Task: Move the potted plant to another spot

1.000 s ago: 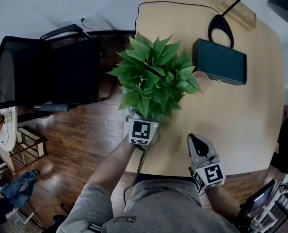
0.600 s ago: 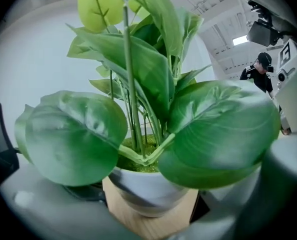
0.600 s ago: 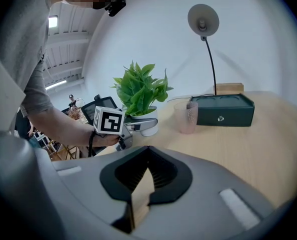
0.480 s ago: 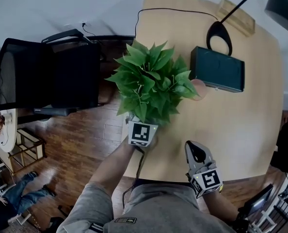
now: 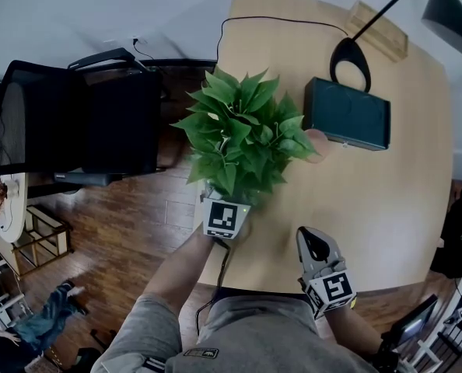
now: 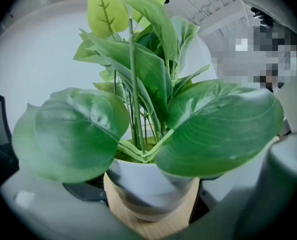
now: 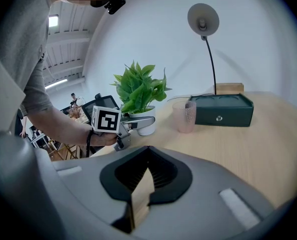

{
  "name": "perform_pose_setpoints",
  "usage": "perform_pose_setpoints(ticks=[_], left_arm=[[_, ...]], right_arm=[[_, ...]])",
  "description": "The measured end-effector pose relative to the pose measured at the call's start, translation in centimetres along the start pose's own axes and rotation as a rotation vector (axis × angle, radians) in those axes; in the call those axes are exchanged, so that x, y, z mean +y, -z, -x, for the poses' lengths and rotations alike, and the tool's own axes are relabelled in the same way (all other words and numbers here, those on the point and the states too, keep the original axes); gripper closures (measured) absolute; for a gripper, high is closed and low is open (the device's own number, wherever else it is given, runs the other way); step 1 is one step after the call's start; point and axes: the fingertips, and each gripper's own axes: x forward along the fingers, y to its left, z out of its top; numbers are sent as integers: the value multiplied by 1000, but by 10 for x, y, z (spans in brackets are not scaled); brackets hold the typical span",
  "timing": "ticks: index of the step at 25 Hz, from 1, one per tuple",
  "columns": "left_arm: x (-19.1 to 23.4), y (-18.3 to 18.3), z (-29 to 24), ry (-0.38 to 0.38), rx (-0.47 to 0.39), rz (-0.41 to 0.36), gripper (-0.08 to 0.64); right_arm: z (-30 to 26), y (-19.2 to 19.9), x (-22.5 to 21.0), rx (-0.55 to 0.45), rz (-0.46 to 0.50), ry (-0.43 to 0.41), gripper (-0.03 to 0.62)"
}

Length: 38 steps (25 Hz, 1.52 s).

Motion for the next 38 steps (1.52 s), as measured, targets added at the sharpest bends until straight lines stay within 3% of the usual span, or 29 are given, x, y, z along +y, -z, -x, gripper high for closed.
perform_pose_setpoints(ticks=[15,28,38], left_arm=[[-3,-32,13,-17,-71,-12,34],[-11,-132,50,-7,-201,-30,34],[-25,-195,69,47,-287,-124,34]], right_arm=[[0,-10,-2,-53,28,-6,588],[33,-61,25,-208,109,13,588],[57,-85,43,-317,131,46,588]])
